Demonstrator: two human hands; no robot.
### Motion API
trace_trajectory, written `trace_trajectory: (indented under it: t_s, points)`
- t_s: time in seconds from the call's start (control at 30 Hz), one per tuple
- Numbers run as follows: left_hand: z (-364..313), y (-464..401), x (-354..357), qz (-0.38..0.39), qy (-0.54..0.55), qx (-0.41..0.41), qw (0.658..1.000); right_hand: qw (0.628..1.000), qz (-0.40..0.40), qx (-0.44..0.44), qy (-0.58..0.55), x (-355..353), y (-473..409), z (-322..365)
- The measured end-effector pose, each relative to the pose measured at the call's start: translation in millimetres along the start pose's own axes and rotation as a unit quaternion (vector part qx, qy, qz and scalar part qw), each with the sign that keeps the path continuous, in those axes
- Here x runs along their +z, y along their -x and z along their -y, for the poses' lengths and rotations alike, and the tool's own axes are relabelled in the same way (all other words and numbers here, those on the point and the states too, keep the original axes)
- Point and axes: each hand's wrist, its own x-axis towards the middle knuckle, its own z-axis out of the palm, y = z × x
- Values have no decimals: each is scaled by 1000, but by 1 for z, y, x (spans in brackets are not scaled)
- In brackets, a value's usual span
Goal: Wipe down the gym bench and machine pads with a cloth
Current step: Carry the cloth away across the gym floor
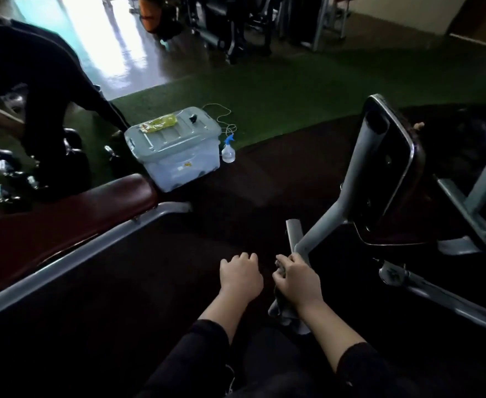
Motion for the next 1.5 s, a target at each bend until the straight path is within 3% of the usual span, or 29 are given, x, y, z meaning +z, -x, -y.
trace_trajectory:
  t_s: [0.3,0.67,0.9,1.2,1.5]
  points:
    - [9,-214,-84,0,-27,79,997,997,-25,67,-22,-25,-210,-7]
    - [-25,-491,-205,10,-36,118,992,991,4,118,69,-97,-496,-56]
    - [-57,-670,-265,27,-58,175,982,983,10,173,56,-123,-661,-98]
    - [-119,-916,-368,26,-111,266,957,965,-58,255,15,-197,-890,-159]
    - [-235,-1118,-445,49,-142,343,927,947,-93,308,-4,-274,-1069,-258]
